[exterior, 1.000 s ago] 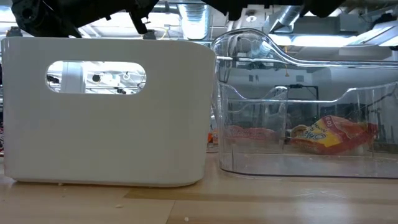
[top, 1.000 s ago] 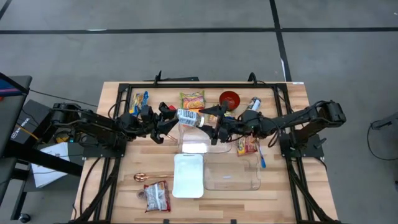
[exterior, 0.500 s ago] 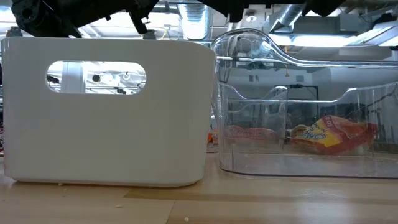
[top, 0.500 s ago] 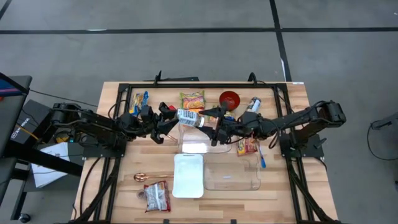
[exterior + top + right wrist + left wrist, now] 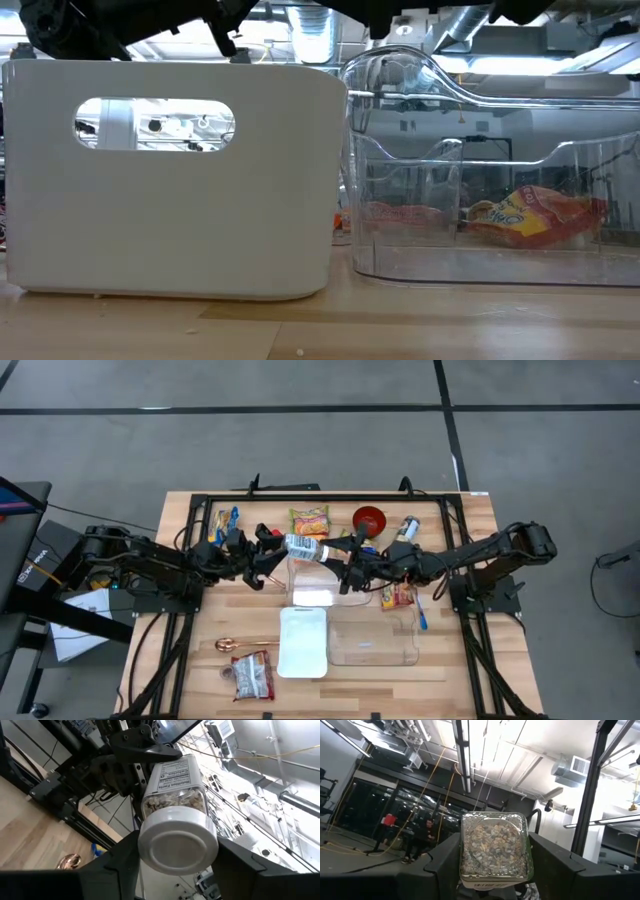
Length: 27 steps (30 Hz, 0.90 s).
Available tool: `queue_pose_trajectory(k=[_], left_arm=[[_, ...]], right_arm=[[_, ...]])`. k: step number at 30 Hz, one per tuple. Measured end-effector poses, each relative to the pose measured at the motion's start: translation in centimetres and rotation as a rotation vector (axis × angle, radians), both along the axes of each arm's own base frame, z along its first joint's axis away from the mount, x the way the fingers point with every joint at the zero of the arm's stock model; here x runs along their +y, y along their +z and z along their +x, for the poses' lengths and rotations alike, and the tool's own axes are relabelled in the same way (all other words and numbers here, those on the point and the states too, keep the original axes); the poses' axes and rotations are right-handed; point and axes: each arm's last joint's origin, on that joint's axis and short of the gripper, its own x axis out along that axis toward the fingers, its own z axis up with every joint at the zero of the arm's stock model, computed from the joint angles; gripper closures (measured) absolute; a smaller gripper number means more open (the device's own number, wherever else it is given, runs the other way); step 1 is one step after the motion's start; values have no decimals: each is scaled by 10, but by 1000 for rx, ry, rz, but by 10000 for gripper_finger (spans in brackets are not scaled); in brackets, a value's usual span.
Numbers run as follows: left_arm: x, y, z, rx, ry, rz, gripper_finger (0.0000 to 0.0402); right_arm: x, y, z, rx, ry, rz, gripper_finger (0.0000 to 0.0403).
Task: Pick & Place Food Item
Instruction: Put the white spice bottle into the top transparent bin
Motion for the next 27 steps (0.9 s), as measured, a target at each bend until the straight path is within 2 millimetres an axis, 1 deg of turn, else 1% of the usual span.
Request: queue_pose_trajectory(k=[7,11,15,18,21,27], left_arm=[[0,-2,1,25,19,6,185],[6,-5,-1,55,140,46,167],[15,-6,-5,114,217,58,145],[18,-2,-10,145,244,68,130],[18,5,-19,192,286,114,121],[14,10,-41,366,298,199,121]], right_arm=[[3,-1,-1,12,-33,-5,209],[6,0,-3,21,-95,-3,209],[9,8,-12,32,-169,-7,209],[11,12,-20,63,-213,2,209],[12,19,-30,88,-256,16,209],[8,25,-51,210,-384,10,209]])
